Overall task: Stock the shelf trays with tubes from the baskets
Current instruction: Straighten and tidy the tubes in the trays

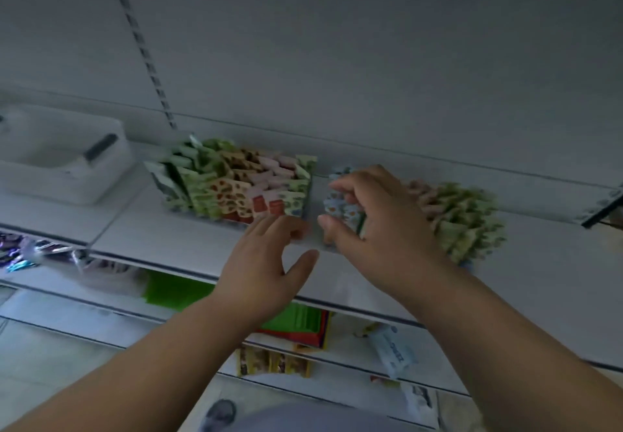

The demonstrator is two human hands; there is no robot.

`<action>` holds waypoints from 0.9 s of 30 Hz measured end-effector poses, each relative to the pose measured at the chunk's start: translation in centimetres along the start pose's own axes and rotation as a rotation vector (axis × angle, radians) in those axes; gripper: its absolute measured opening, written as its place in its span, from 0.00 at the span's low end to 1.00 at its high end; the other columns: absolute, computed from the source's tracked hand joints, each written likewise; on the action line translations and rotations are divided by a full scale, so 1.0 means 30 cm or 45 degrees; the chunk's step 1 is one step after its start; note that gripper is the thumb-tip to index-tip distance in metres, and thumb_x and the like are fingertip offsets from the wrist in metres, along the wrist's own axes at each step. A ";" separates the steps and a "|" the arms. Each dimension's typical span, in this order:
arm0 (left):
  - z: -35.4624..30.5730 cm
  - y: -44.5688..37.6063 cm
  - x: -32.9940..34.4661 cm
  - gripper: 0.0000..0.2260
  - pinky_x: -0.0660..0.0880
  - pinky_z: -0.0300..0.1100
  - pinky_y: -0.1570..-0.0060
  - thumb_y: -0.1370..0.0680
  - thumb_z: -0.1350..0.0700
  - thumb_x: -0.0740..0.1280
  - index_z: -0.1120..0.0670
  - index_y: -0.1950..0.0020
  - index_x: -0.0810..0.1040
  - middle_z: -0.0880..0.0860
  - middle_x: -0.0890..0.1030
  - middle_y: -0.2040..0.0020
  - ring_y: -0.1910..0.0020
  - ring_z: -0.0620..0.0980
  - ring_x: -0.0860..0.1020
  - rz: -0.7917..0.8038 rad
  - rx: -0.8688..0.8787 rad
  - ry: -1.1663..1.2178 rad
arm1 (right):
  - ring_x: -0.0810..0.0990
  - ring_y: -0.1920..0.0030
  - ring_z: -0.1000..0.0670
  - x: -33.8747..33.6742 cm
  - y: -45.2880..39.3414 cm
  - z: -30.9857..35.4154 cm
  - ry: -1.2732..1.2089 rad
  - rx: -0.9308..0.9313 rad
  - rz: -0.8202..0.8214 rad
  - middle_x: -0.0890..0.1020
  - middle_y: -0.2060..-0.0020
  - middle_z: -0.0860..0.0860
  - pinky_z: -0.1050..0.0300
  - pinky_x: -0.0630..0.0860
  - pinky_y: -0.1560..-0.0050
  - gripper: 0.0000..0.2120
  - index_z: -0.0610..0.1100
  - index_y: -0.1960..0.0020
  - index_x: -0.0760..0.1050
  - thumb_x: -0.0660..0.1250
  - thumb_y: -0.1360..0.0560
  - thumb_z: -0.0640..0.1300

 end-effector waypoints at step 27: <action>0.819 -0.525 -0.536 0.08 0.65 0.31 0.63 0.23 0.53 0.66 0.44 0.46 0.77 0.40 0.76 0.54 0.58 0.41 0.75 0.030 -0.086 -0.084 | 0.76 0.55 0.51 0.618 -0.831 0.269 0.247 0.098 0.386 0.78 0.55 0.51 0.58 0.68 0.57 0.11 0.46 0.50 0.80 0.69 0.25 0.52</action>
Point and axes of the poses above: each hand's wrist, its own y-axis away from the middle knuckle, its own x-axis out of the palm, z = x × y, the point moved 10 cm from there along -y, towards the middle knuckle
